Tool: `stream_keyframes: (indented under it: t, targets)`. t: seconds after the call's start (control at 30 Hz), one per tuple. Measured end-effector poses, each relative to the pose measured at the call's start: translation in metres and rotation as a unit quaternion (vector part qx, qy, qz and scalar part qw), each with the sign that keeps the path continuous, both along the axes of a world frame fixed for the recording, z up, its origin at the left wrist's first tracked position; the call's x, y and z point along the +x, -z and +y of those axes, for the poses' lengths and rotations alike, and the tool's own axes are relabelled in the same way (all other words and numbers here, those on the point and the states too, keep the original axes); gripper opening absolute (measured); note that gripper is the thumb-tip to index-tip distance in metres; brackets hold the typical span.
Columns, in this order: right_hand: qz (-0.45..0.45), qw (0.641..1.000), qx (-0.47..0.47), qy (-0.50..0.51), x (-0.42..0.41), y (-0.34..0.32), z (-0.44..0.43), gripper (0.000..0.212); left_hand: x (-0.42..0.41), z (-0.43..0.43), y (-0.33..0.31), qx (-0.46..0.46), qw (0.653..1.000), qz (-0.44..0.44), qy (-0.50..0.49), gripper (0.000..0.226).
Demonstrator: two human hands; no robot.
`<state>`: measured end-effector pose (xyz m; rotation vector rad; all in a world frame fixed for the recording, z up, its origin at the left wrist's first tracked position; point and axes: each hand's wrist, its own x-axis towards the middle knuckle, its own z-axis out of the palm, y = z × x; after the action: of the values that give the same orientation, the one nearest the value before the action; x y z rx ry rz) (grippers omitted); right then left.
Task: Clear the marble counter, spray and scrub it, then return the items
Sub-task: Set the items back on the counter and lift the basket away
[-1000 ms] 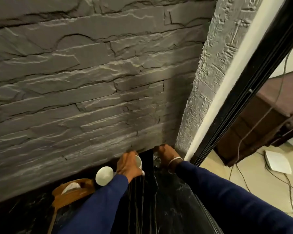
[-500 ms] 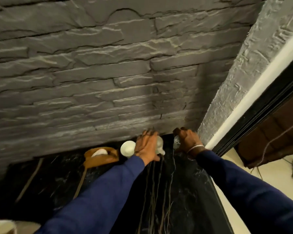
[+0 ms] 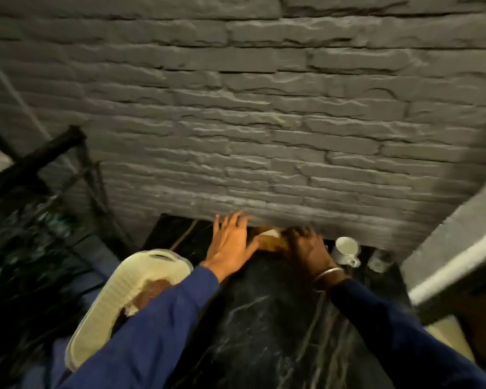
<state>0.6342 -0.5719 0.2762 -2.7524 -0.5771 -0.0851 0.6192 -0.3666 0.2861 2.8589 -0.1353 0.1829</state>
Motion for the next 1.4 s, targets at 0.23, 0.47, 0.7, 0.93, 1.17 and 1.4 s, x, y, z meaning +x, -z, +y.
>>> stream_keyframes:
  t: [0.23, 0.47, 0.7, 0.93, 1.17, 1.4]
  targets:
    - [0.034, 0.996, -0.02, -0.079, -0.076, -0.022, 0.161, 0.021, -0.139, 0.188, -0.024, -0.05, 0.968, -0.026, -0.243, 0.043]
    - [0.124, 0.984, -0.031, -0.126, -0.074, 0.006, 0.257, 0.023, -0.234, 0.251, 0.028, -0.174, 0.899, 0.057, -0.398, 0.063]
    - [0.171, 0.968, -0.08, -0.166, -0.014, 0.038, 0.305, 0.041, -0.274, 0.217, 0.1, -0.373, 0.75, 0.095, -0.537, 0.074]
    - [0.178, 0.95, -0.15, -0.209, -0.005, 0.052, 0.36, 0.038, -0.274, 0.202, 0.124, -0.48, 0.662, 0.143, -0.558, 0.036]
    - [0.173, 0.899, -0.185, -0.358, -0.054, 0.028, 0.433, 0.026, -0.363, 0.261, 0.092, -0.511, 0.634, 0.078, -0.575, 0.028]
    - [0.197, 0.845, -0.129, -0.48, -0.183, 0.022, 0.518, 0.031, -0.516, 0.374, 0.082, -0.387, 0.68, 0.097, -0.615, 0.015]
